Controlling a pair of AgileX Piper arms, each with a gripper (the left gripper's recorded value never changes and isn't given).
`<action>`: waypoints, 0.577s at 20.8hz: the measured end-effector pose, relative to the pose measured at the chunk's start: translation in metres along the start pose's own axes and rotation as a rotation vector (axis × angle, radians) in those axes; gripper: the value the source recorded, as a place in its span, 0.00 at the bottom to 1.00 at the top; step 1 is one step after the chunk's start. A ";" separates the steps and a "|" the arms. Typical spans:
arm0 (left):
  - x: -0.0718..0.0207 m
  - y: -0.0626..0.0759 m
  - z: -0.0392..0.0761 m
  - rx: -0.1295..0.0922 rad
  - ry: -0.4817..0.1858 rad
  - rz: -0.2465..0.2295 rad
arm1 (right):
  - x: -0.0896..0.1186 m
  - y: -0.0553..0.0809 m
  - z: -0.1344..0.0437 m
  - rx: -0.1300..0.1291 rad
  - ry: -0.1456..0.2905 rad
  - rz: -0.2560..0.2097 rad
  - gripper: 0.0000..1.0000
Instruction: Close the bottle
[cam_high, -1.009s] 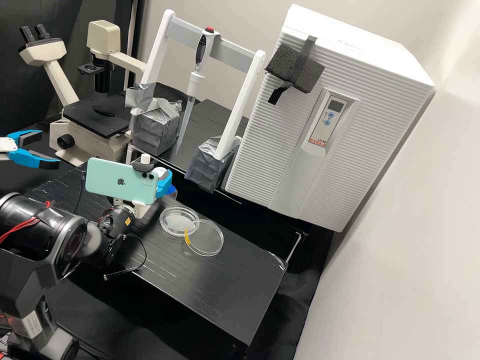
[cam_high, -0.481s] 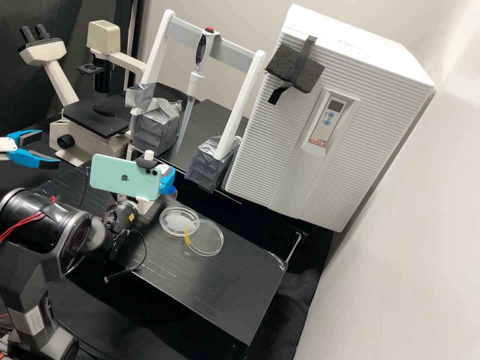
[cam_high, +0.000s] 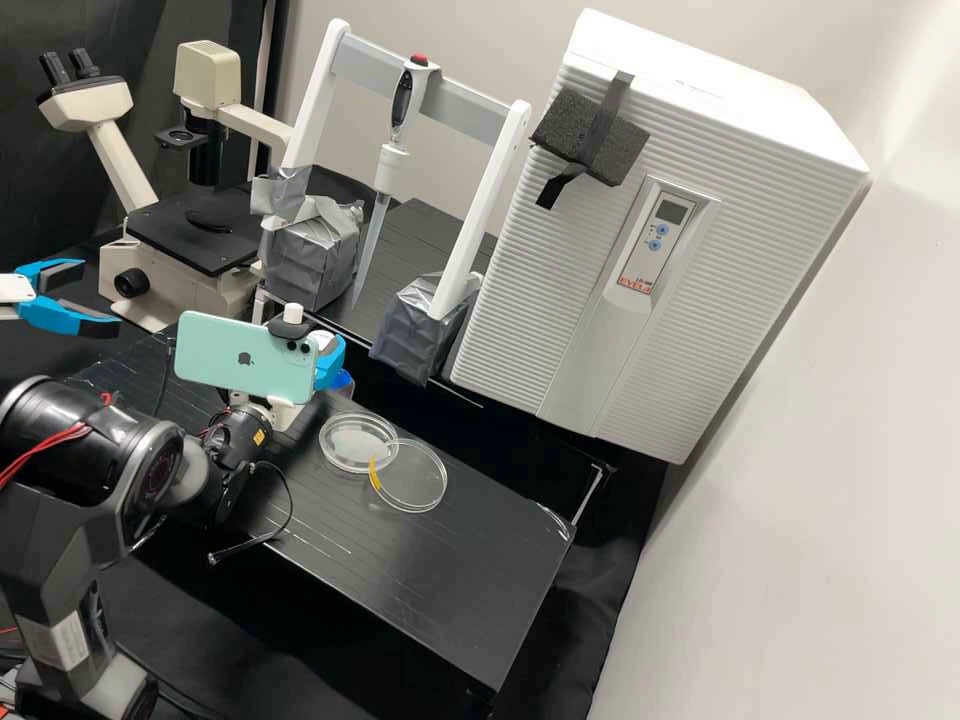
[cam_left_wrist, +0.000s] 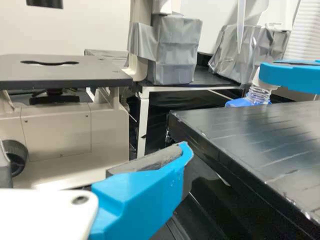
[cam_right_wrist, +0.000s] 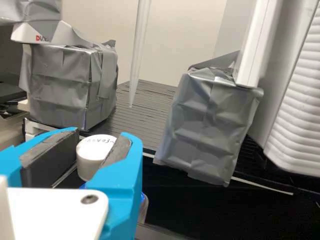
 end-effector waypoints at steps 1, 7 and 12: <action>0.0007 0.001 0.000 0.002 -0.001 0.003 | 0.000 -0.001 0.000 0.000 -0.001 -0.002 0.00; 0.0011 0.002 0.000 0.004 -0.002 0.005 | 0.001 -0.001 0.001 0.000 0.002 0.003 0.00; 0.0012 0.001 -0.001 0.003 -0.001 0.004 | 0.000 -0.001 0.001 0.000 0.002 0.003 0.00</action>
